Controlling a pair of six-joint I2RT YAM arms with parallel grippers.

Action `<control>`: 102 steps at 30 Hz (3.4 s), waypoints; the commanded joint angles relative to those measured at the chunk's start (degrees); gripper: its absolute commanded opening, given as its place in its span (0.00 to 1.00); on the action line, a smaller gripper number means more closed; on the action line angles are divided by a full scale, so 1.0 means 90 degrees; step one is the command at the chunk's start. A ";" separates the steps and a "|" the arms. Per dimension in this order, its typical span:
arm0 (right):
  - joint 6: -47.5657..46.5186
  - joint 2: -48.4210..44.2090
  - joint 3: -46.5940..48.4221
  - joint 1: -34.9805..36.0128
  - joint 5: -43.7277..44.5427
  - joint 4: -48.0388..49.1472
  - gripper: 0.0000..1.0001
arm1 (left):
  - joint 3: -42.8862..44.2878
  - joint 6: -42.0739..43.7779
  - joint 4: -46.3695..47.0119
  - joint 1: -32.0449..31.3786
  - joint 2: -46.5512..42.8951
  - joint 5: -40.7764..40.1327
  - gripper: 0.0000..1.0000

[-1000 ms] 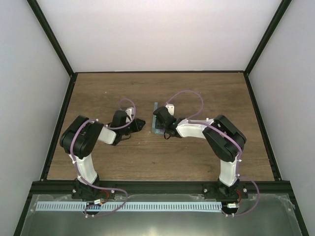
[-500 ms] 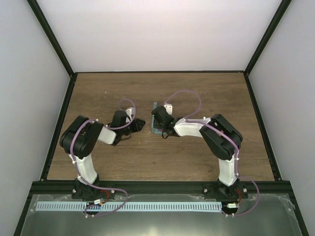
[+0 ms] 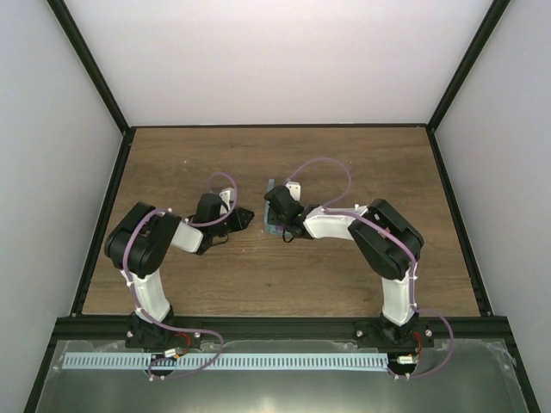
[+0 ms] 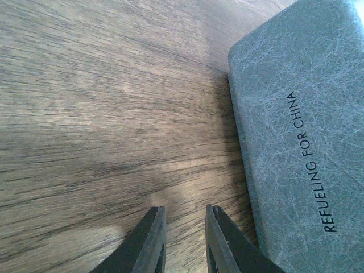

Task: Organize the sunglasses
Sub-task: Place the sunglasses in the sunglasses case, then close the sunglasses case at the center of the board.

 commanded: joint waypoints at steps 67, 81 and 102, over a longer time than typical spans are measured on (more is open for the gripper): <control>-0.0287 -0.2375 -0.3246 -0.1145 -0.2046 0.3206 0.01 | 0.0781 0.0196 -0.2314 -0.0120 -0.1475 -0.0382 0.23; -0.0336 -0.1790 -0.3306 -0.1459 -0.2706 0.3684 0.01 | 0.1484 0.0077 -0.2652 -0.0472 -0.1271 -0.0287 0.23; -0.0535 -0.0888 -0.2840 -0.1453 -0.3270 0.3844 0.01 | 0.1955 -0.0024 -0.2661 -0.1163 -0.0634 -0.0549 0.24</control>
